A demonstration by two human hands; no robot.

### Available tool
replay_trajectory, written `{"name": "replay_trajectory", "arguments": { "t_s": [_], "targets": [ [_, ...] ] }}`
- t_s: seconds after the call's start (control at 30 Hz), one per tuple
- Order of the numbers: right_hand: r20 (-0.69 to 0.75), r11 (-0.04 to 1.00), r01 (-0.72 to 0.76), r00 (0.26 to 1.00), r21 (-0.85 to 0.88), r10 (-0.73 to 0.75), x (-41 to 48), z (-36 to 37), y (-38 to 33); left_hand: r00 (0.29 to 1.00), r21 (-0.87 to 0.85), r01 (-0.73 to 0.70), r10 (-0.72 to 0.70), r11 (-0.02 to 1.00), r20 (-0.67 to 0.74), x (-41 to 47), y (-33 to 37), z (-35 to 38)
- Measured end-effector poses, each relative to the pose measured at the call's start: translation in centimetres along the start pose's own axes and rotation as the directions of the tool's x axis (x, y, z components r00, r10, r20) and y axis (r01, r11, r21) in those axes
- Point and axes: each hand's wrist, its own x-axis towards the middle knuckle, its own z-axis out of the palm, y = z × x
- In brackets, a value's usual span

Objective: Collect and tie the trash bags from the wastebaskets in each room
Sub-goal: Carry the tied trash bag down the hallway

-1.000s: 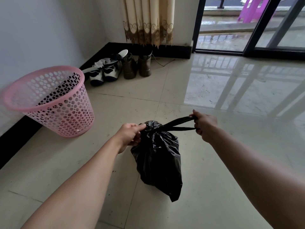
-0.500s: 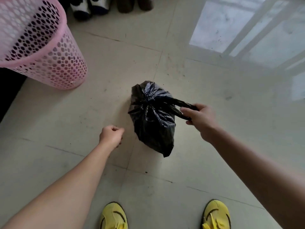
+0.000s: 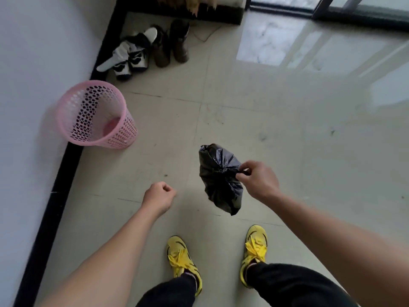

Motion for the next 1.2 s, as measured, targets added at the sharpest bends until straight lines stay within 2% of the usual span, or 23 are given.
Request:
{"name": "replay_trajectory", "arguments": {
  "t_s": [0.17,0.27,0.37,0.47,0.67,0.8,0.93,1.07,1.2],
  "targets": [
    [-0.046,0.990,-0.081,0.996,-0.114,0.076,-9.0,-9.8,1.3,0.996,0.066,-0.061,0.057,0.996,0.065,-11.4,7.1,-1.7],
    [-0.053,0.974,-0.169,0.985,-0.154,0.163,-13.8,-13.9,3.5,0.980,0.133,-0.157,0.138,0.978,0.144,-17.1,10.7,-0.9],
    [-0.086,0.956,-0.272,0.961,-0.109,0.264,-19.4,-18.1,7.1,0.938,0.246,-0.304,0.245,0.920,0.245,-22.5,15.2,1.4],
    [-0.142,0.921,-0.384,0.918,-0.073,0.371,-26.0,-21.1,11.5,0.860,0.346,-0.472,0.337,0.811,0.384,-27.9,18.3,4.6],
    [-0.240,0.793,-0.598,0.758,0.113,0.606,-42.5,-26.1,20.4,0.663,0.515,-0.747,0.417,0.420,0.621,-41.6,21.8,11.8],
    [-0.301,0.705,-0.661,0.639,0.256,0.708,-52.9,-28.6,26.3,0.474,0.520,-0.854,0.420,0.005,0.774,-51.2,22.1,18.4],
    [-0.323,0.669,-0.670,0.587,0.320,0.742,-62.6,-28.4,33.1,0.298,0.419,-0.822,0.335,-0.386,0.894,-61.9,20.2,27.2],
    [-0.336,0.620,-0.697,0.523,0.362,0.784,-73.1,-27.9,40.6,0.121,0.222,-0.778,0.207,-0.587,0.971,-74.4,15.9,37.5],
    [-0.349,0.541,-0.731,0.421,0.415,0.837,-83.5,-27.9,46.9,-0.025,0.033,-0.736,0.077,-0.676,0.997,-85.9,10.9,44.8]
  ]
}}
